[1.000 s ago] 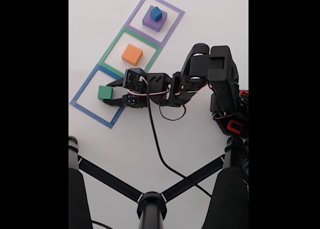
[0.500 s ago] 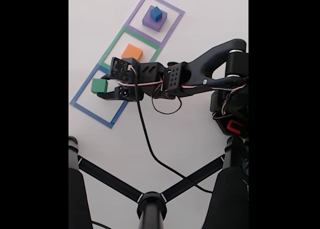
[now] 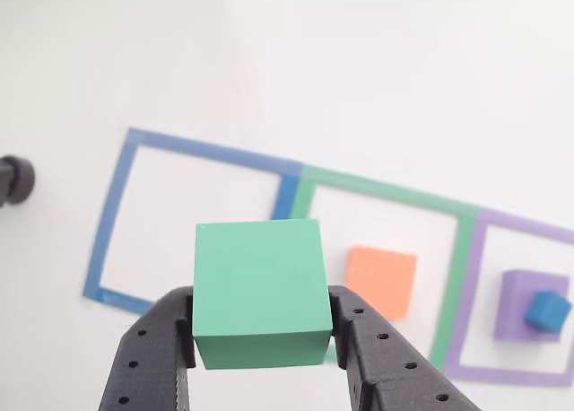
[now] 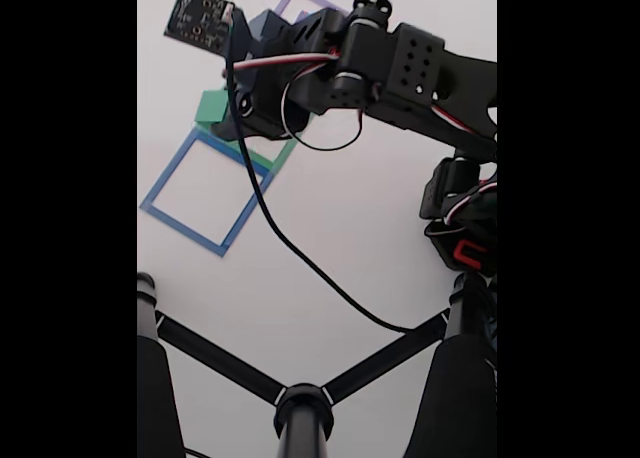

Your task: Tower of hanoi

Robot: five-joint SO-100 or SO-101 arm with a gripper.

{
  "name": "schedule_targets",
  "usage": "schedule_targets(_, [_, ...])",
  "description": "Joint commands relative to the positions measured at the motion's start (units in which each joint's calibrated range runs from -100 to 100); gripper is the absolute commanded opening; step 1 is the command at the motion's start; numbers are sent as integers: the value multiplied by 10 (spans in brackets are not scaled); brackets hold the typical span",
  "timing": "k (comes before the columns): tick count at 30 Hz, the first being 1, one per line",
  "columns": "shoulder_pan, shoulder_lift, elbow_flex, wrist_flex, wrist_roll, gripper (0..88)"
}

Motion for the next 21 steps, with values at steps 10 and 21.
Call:
schedule_targets(10, [122,-76,-152,201,0,95])
schedule_targets(21, [166,-156,65,68,0,94])
